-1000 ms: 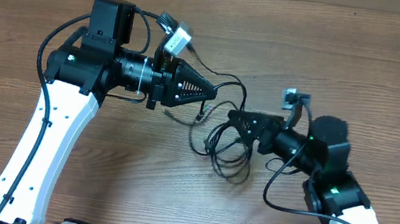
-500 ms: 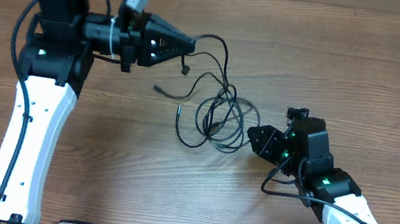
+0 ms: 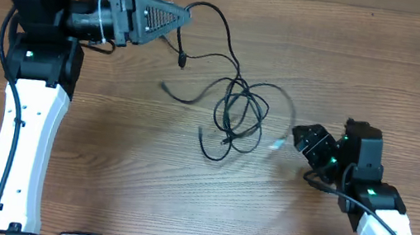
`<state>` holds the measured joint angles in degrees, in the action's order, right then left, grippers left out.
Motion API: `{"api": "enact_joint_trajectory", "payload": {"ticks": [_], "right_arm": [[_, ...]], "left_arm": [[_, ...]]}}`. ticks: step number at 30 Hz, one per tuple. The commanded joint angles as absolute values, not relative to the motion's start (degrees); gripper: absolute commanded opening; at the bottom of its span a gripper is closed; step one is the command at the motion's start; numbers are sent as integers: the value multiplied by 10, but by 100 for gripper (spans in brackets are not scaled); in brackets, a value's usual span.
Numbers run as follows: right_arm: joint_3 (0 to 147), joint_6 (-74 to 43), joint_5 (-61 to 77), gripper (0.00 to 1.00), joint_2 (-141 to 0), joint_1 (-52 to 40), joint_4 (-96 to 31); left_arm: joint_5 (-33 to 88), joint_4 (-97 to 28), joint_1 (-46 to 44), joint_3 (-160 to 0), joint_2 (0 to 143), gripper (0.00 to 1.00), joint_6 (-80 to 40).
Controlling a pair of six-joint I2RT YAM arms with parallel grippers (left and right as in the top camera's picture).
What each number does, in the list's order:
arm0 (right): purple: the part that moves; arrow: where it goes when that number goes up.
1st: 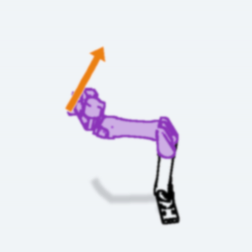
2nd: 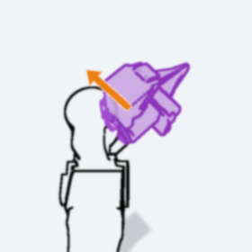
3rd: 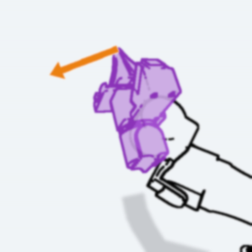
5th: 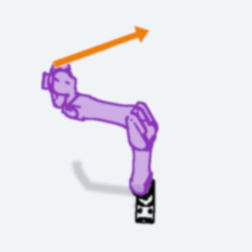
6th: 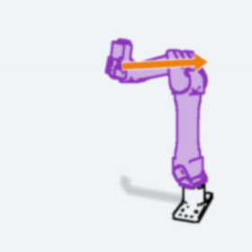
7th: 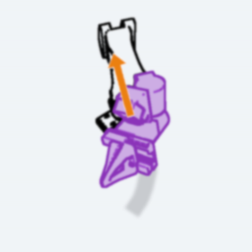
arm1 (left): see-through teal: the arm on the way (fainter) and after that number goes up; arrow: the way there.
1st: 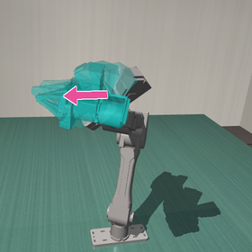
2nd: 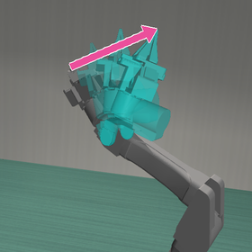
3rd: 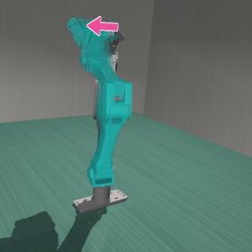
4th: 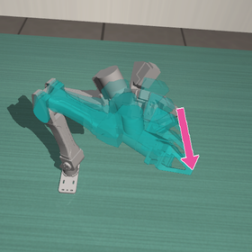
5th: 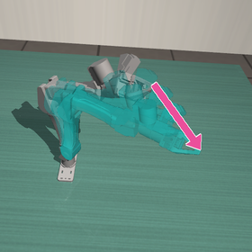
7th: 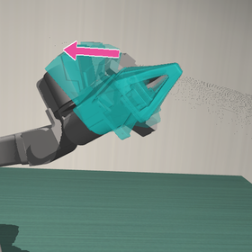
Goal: Untangle cables
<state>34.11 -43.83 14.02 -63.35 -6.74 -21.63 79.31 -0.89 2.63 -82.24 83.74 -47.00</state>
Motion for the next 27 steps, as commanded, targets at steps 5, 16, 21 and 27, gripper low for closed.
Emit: {"api": "enact_joint_trajectory", "payload": {"ticks": [5,16,21,27], "right_arm": [[376,-400,252,82,-562,-66,-214],[376,-389,251,85,-564,-67,-246],[376,-389,251,86,-564,-67,-246],[376,-384,245,87,-565,-67,-258]], "left_arm": [[305,-342,-10,-830,830,42,-441],[147,-563,-101,-830,934,74,-441],[211,-553,-149,-830,1007,55,-407],[214,-541,-182,-830,1054,54,-406]]}}
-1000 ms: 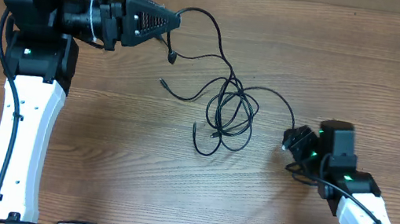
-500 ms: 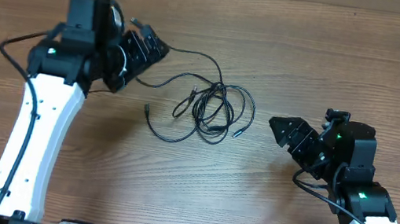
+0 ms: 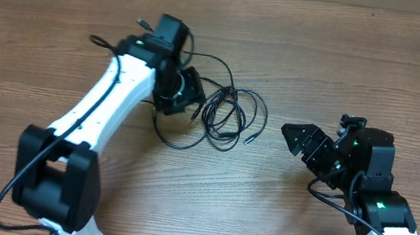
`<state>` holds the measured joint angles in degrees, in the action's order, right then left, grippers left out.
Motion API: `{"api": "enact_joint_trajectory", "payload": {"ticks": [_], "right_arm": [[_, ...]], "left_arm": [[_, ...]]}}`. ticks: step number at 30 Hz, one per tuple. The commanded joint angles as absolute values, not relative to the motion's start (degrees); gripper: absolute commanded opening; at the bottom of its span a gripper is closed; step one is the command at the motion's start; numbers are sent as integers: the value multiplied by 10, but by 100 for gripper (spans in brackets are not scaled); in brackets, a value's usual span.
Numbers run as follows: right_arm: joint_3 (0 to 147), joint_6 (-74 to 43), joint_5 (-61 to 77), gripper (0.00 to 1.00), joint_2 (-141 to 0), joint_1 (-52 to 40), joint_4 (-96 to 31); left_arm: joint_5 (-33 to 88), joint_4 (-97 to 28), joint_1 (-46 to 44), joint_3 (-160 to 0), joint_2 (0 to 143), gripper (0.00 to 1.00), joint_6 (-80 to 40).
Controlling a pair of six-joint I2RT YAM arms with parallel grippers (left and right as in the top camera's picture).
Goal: Untangle cables
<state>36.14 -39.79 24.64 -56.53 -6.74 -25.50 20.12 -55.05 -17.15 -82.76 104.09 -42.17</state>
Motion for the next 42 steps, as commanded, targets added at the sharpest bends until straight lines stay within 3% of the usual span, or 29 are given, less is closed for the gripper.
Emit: {"api": "enact_joint_trajectory", "payload": {"ticks": [1,4,10,12,13,14,15,20,23,25,26,28,29,35,39,42], "right_arm": [[376,-384,240,88,-565,-67,-263],[376,-384,230,88,-569,-67,-270],[376,-385,235,89,-582,-67,-271],[376,-385,246,89,-586,-68,-272],[376,-384,257,89,-588,-69,-272],[376,-375,263,89,-591,-69,-272],[376,-354,267,88,-596,-73,-272],[376,-336,273,88,-617,-107,-273],[376,-298,263,88,-633,-149,-268],[376,-299,248,88,-640,-164,-264],[376,-299,237,88,-643,-169,-262],[376,-300,216,88,-643,-170,-261],[376,-313,201,96,-643,-167,-261],[376,-332,176,100,-643,-131,-265],[376,-332,176,100,-643,-108,-285],[376,-331,176,100,-643,-104,-316]], "left_arm": [[214,-531,-183,-830,1057,54,-407],[222,-505,-184,-830,1062,37,-407],[221,-474,-186,-830,1062,36,-368],[221,-459,-185,-830,1062,30,-330],[221,-449,-183,-832,1061,15,-307],[221,-443,-179,-834,1060,6,-294],[222,-442,-171,-845,1056,4,-286],[219,-479,-136,-894,1029,4,-282],[218,-523,-121,-905,996,32,-295],[211,-566,-123,-905,984,38,-321],[201,-596,-129,-905,980,36,-338],[165,-654,-148,-905,978,24,-361],[134,-693,-173,-900,979,20,-380],[118,-717,-263,-858,979,27,-439],[54,-665,-328,-778,979,27,-543],[50,-549,-350,-708,981,12,-548]]}}
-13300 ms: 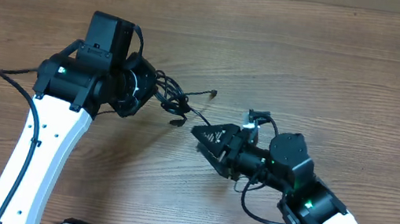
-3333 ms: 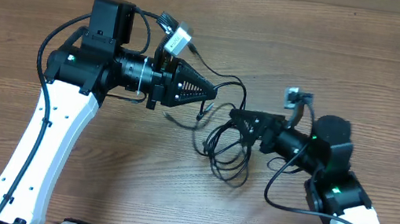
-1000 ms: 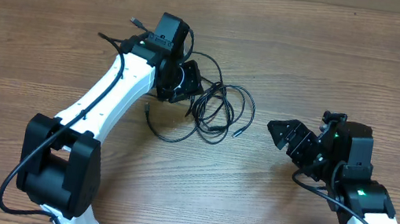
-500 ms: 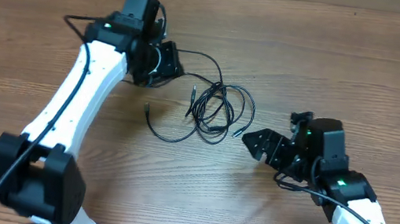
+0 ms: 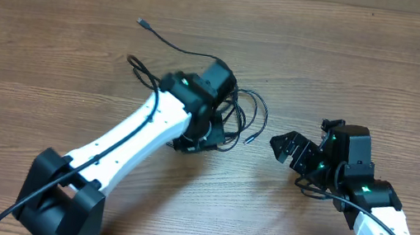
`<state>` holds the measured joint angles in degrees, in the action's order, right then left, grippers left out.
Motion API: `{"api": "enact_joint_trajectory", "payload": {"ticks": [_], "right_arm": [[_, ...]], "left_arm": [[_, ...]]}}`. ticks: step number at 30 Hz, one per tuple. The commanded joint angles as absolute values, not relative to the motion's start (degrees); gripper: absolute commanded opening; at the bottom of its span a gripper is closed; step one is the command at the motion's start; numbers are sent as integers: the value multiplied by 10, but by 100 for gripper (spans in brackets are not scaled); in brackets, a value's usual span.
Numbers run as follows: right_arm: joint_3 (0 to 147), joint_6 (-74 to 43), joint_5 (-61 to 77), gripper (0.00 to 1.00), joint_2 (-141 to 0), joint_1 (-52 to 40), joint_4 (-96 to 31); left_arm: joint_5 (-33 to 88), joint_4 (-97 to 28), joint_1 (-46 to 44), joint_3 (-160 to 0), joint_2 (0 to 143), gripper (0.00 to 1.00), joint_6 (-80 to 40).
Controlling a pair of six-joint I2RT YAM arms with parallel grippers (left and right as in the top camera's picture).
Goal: Untangle cables
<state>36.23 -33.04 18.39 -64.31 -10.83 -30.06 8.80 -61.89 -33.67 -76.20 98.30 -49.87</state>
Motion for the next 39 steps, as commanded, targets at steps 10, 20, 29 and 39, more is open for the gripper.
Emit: {"api": "enact_joint_trajectory", "payload": {"ticks": [10,20,29,39], "right_arm": [[376,-331,176,100,-643,-104,-333],[376,-329,176,100,-643,-104,-333],[376,-329,176,100,-643,-104,-338],[376,-329,176,100,-643,-104,-354]], "left_arm": [[-4,-367,-356,-602,981,40,-549],[10,-355,-357,-601,1021,25,-638],[16,-335,-357,-601,1061,33,-698],[102,-299,-356,-602,1061,30,-726]]}}
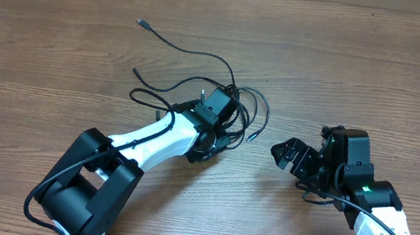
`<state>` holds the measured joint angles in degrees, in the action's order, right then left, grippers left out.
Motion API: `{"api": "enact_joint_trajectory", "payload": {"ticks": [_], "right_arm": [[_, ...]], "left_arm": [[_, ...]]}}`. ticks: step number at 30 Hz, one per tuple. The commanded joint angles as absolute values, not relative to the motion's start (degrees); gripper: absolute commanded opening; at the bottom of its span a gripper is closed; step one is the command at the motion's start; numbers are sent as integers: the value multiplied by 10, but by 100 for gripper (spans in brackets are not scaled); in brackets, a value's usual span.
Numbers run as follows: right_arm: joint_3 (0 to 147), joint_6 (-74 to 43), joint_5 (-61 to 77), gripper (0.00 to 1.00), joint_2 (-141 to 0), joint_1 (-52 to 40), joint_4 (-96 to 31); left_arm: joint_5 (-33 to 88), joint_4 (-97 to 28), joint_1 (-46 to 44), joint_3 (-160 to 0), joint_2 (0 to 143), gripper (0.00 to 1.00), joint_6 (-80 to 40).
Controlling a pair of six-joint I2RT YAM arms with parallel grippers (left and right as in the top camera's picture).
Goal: Untangle cables
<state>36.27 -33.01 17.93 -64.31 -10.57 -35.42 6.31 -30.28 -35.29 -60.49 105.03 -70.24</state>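
Note:
A tangle of thin black cables (238, 105) lies mid-table. One strand runs up-left to a plug (141, 21), a second plug (135, 72) lies left of the tangle, and a third end (248, 138) points right. My left gripper (218, 138) is down on the lower part of the tangle. Its wrist covers the fingers, so their state is hidden. My right gripper (282, 152) hovers a little right of the loose end, with its fingers apart and nothing between them.
The wooden table (366, 74) carries only the cables. The left arm (148, 142) stretches diagonally from the front left across to the tangle. The right arm (378, 218) comes in from the front right.
The left arm has swung its elbow forward and lower, with the gripper still on the tangle. Loops and a plug end now show left of the wrist. The right gripper has barely moved.
First the left gripper was high at the back left with a cable strand at its tip, and the right gripper was at a cable end. Then the left gripper came down onto the tangle's left side, later its lower part. The right gripper stood off, open.

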Motion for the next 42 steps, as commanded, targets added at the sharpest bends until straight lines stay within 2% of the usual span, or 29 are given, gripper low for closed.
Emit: {"api": "enact_joint_trajectory", "payload": {"ticks": [1,8,9,10,11,16,20,23,25,32,35,36,39,40,42], "right_arm": [[376,-329,176,100,-643,-104,-355],[376,-329,176,100,-643,-104,-355],[376,-329,176,100,-643,-104,-355],[376,-329,176,100,-643,-104,-355],[376,-329,176,100,-643,-104,-355],[376,-329,176,100,-643,-104,-352],[376,-329,176,100,-643,-104,-353],[376,-329,176,100,-643,-104,-353],[376,-329,176,100,-643,-104,-353],[376,-329,176,100,-643,-104,-358],[376,-329,176,100,-643,-104,-366],[376,-329,176,100,-643,-104,-368],[376,-329,176,100,-643,-104,-368],[376,-329,176,100,-643,-104,-368],[376,-329,183,100,-643,-104,-368]], "left_arm": [[103,-300,-356,-602,1061,29,-734],[136,-300,-356,-605,1059,31,-755],[133,-299,-356,-606,1059,35,-757],[114,-300,-356,-606,1060,49,-771],[101,-300,-356,-606,1060,53,-775],[44,-298,-357,-606,1061,57,-802],[39,-293,-357,-606,1070,33,-802],[32,-292,-357,-606,1082,25,-802],[21,-286,-357,-606,1090,25,-802],[2,-247,-357,-606,1110,41,-802],[-22,-249,-357,-606,1114,41,-801],[-28,-248,-357,-606,1114,37,-801],[-43,-237,-357,-606,1117,9,-801],[-46,-233,-357,-606,1118,4,-801],[-45,-229,-357,-606,1121,4,-798]]}}
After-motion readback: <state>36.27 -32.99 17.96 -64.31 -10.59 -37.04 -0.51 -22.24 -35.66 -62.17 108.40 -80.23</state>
